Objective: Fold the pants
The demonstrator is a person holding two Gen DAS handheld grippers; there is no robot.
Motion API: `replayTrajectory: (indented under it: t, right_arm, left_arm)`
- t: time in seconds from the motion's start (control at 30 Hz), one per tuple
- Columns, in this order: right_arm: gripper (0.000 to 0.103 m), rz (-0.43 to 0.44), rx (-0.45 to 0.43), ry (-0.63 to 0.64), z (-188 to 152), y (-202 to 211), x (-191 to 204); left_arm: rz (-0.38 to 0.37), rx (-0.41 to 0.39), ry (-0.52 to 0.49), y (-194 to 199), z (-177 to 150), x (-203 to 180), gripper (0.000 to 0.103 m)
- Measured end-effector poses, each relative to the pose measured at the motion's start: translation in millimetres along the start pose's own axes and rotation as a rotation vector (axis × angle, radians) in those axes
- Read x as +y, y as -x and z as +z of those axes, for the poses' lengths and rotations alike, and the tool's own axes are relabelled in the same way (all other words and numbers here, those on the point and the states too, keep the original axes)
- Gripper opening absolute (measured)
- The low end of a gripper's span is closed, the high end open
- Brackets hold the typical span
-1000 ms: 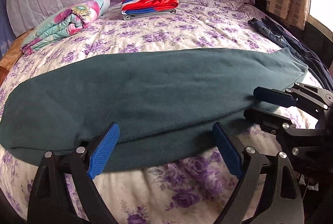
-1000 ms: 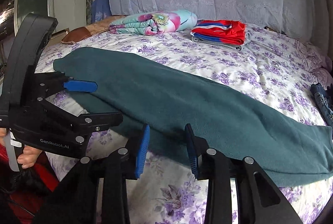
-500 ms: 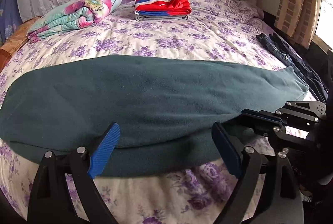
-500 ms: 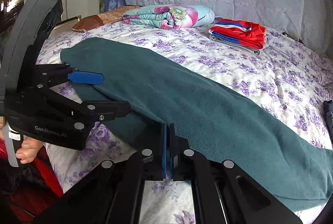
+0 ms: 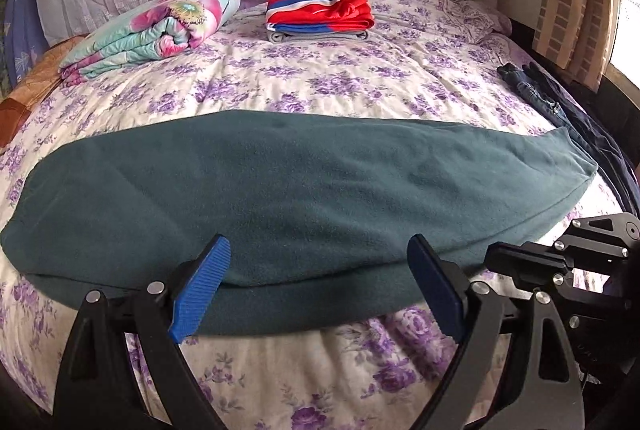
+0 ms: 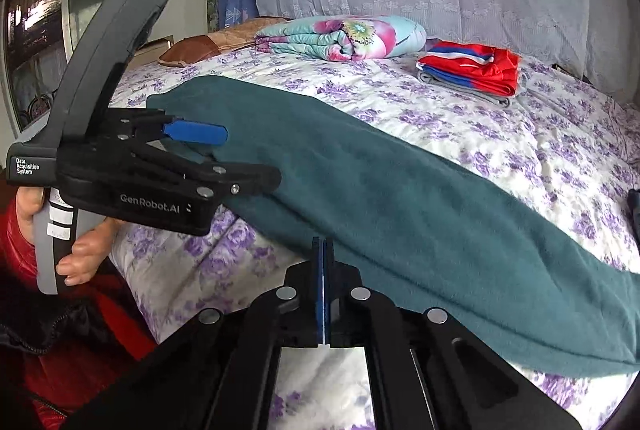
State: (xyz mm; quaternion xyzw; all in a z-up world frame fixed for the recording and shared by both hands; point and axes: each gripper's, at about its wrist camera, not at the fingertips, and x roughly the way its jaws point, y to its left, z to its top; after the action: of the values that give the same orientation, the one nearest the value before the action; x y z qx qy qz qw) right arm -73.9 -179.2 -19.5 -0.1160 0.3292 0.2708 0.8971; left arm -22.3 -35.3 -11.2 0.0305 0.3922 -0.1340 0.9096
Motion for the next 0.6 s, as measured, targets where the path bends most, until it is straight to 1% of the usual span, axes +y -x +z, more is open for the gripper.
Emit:
replayTrajectory:
  t: [0.07,0.1,0.13,0.17,0.2,0.23,0.3,0.37,0.5,0.6]
  right_arm:
    - [0.001,-0.009,0.022,0.040,7,-10,8]
    - [0.003,-0.014,0.036,0.062,10,-15,11]
    - [0.015,-0.022,0.048,0.081,12,-19,15]
    - [0.024,-0.028,0.051,0.097,15,-22,19]
    - [0.039,-0.037,0.042,0.114,17,-23,22]
    - [0.040,-0.042,0.042,0.133,19,-24,25]
    - [0.040,-0.050,0.049,0.159,23,-28,29]
    - [0.039,-0.057,0.055,0.159,28,-31,29]
    - [0.039,-0.036,0.009,0.186,35,-21,32]
    - [0.039,-0.046,0.037,0.219,35,-28,35]
  left_arm:
    - [0.006,0.002,0.000,2,-4,6,0.087]
    - [0.006,0.002,0.001,3,-7,9,0.087]
    - [0.004,0.003,0.004,5,-9,12,0.087]
    - [0.003,0.003,0.006,6,-11,15,0.087]
    - [0.006,0.004,0.009,6,-12,18,0.087]
    - [0.010,0.008,0.016,7,-14,21,0.087]
    - [0.007,0.015,0.039,6,-17,28,0.087]
    - [-0.004,0.023,0.066,4,-20,35,0.087]
    - [-0.012,0.020,0.102,7,-25,46,0.087]
    - [-0.014,0.018,0.118,8,-28,51,0.087]
